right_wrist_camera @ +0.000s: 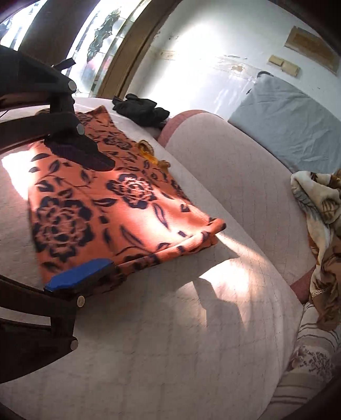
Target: Fold small clothes
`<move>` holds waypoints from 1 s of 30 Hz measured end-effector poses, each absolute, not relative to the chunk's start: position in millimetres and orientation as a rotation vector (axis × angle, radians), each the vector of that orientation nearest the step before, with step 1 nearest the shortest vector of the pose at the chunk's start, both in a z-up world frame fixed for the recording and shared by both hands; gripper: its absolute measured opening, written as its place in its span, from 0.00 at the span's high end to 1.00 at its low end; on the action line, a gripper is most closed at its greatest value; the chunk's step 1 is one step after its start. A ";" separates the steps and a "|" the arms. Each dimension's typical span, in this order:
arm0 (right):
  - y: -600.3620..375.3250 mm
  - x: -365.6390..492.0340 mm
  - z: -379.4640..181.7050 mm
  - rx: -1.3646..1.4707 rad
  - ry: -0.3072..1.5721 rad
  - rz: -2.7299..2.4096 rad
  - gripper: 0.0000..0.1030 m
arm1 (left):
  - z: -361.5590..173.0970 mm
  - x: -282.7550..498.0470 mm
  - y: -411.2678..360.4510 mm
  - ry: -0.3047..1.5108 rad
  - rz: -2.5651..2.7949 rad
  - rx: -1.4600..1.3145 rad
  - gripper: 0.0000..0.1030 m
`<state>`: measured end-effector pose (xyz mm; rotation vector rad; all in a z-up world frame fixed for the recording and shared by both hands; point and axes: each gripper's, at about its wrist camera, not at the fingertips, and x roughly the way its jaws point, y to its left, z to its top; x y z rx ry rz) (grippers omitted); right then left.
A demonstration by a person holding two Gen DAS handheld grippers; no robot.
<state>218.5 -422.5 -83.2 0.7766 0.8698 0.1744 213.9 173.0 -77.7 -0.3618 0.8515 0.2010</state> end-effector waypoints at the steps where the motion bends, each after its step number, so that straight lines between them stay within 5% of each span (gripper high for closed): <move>1: -420.7 201.1 -87.9 0.794 0.884 0.161 0.29 | -76.9 196.8 170.4 0.848 0.172 -0.399 0.23; 10: -405.1 207.0 -125.6 0.982 0.918 0.059 0.29 | -116.4 192.7 115.8 0.922 0.184 -0.452 0.24; 12: -402.1 226.1 -133.3 1.059 0.929 0.022 0.31 | -115.8 208.1 114.8 0.945 0.164 -0.460 0.69; 13: -401.9 233.6 -132.1 1.062 0.915 0.012 0.38 | -115.7 215.4 116.1 0.974 0.162 -0.474 0.83; 14: -399.8 242.8 -129.6 1.032 0.915 0.017 0.82 | -112.3 219.1 118.0 0.979 0.166 -0.492 0.84; 15: -398.4 250.3 -129.1 1.029 0.932 0.010 0.85 | -104.9 218.6 117.8 0.970 0.161 -0.478 0.84; 24: -388.9 203.9 -12.0 0.871 0.787 0.126 0.91 | 5.5 124.6 105.2 0.753 0.056 -0.435 0.85; 30: -397.7 95.1 -30.8 0.842 0.883 0.130 0.86 | -48.7 19.9 115.7 0.884 0.112 -0.433 0.74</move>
